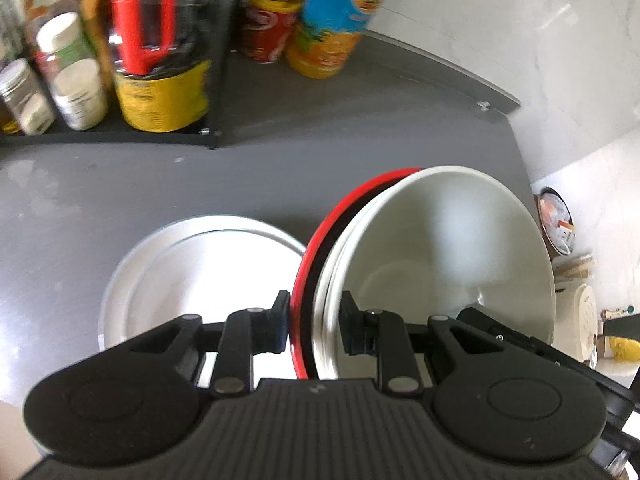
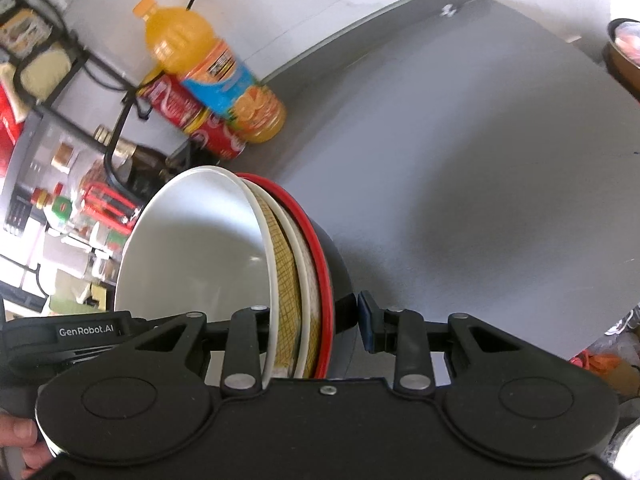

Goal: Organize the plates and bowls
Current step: 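Lift the nested red and white bowls with both grippers toward the plate stack, then lower the nested bowls onto the 'Bakery' plate with both grippers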

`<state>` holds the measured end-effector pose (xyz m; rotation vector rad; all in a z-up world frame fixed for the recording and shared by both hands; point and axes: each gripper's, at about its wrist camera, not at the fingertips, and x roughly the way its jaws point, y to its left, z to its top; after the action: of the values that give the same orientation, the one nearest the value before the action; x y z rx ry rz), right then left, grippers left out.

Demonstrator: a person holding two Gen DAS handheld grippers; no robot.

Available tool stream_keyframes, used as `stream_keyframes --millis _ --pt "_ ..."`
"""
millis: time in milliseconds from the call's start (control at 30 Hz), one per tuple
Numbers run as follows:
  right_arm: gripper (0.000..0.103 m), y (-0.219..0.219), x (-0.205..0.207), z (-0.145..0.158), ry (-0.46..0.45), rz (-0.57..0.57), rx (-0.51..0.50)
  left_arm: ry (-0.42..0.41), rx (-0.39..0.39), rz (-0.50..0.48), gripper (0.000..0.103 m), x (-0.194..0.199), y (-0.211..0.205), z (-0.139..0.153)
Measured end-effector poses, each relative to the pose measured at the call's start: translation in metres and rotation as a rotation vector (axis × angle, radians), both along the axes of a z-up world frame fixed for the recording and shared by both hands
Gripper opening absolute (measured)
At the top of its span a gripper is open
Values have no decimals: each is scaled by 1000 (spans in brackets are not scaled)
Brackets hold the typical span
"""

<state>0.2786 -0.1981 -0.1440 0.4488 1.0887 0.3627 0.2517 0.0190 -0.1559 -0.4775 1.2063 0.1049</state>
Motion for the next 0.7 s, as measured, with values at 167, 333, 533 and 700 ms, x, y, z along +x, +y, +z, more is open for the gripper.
stream_keyframes --millis 167,333,533,700 --pt "31 24 -2 -3 18 37 -2 5 -1 43 23 -13 27 -3" --pt "31 44 -4 -4 28 69 -3 12 -4 78 23 -22 49 -3" --pt "31 66 -6 -8 40 82 -7 25 5 100 23 -29 70 -7" --pt "31 78 -11 -16 63 87 -15 42 6 105 23 -34 83 -17"
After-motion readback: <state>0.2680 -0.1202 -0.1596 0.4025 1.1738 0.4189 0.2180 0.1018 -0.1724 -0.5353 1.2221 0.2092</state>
